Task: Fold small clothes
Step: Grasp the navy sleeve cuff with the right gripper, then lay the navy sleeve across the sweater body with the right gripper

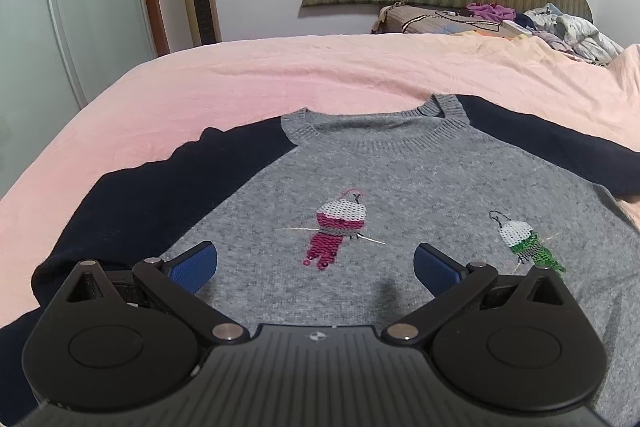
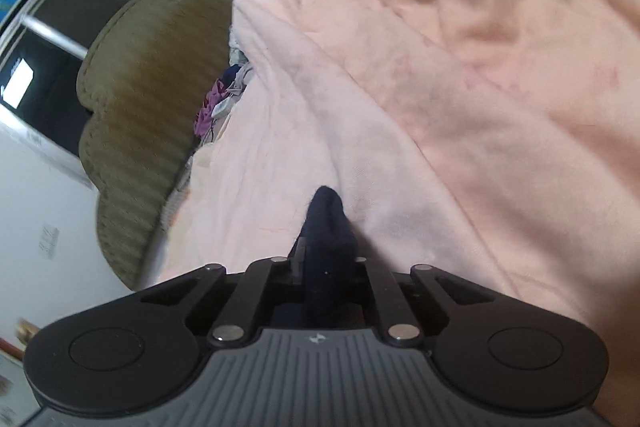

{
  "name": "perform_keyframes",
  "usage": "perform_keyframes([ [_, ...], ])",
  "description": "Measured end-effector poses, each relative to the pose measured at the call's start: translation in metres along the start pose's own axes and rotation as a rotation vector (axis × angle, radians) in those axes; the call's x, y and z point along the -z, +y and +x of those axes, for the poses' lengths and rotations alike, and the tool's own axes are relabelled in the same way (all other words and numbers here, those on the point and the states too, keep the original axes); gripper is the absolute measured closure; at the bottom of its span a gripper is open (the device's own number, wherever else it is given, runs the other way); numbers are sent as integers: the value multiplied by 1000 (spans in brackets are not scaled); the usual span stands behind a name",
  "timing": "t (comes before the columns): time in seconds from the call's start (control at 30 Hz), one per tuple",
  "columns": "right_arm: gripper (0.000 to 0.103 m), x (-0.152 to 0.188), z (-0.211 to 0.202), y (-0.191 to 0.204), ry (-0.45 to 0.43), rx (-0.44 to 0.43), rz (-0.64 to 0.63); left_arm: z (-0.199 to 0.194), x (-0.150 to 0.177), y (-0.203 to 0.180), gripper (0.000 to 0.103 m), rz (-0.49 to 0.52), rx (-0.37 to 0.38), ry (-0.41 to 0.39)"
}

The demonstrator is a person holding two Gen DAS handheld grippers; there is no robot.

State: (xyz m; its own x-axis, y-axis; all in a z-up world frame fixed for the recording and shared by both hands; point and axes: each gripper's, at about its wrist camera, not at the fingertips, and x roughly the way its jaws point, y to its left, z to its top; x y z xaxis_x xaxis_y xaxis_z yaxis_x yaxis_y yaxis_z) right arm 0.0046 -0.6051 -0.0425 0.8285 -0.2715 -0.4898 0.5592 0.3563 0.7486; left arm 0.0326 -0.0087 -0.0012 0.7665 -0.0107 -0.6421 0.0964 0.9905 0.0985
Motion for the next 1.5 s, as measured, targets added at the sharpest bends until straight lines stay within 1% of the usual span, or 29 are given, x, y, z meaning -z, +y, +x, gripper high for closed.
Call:
perform_keyframes([
  [0.1,96,-6,-17,16,-52,12,-82,-1,-2,7,0,-11,-8,0],
  [0.17,96,-11,-30,29,-108,15,-136,-1,-2,13,0,-25,-17,-7],
  [0.23,96,-6,-41,50,-154,44,-235,0,-3,18,0,-34,-23,-7],
  [0.27,96,1,-43,64,-162,58,-300,2,-2,20,0,-39,-25,-1],
  [0.33,96,21,-48,93,-166,50,-424,5,-2,24,0,-48,-28,11],
  [0.5,96,99,-59,168,-160,-47,-750,6,1,34,0,-69,-35,23],
  [0.57,96,132,-62,196,-144,-97,-863,6,2,38,0,-72,-41,29],
  [0.63,96,161,-64,217,-106,-148,-935,6,4,41,0,-77,-46,32],
  [0.77,96,217,-64,250,-22,-217,-1057,6,6,49,0,-92,-44,39],
  [0.87,96,256,-62,268,18,-252,-1139,4,7,54,0,-102,-47,39],
  [1.0,96,305,-61,286,51,-293,-1218,3,9,63,0,-116,-54,44],
  [1.23,96,371,-57,312,106,-353,-1316,-2,13,74,0,-141,-59,49],
  [1.5,96,443,-63,325,143,-413,-1439,-10,19,83,0,-150,-69,46],
])
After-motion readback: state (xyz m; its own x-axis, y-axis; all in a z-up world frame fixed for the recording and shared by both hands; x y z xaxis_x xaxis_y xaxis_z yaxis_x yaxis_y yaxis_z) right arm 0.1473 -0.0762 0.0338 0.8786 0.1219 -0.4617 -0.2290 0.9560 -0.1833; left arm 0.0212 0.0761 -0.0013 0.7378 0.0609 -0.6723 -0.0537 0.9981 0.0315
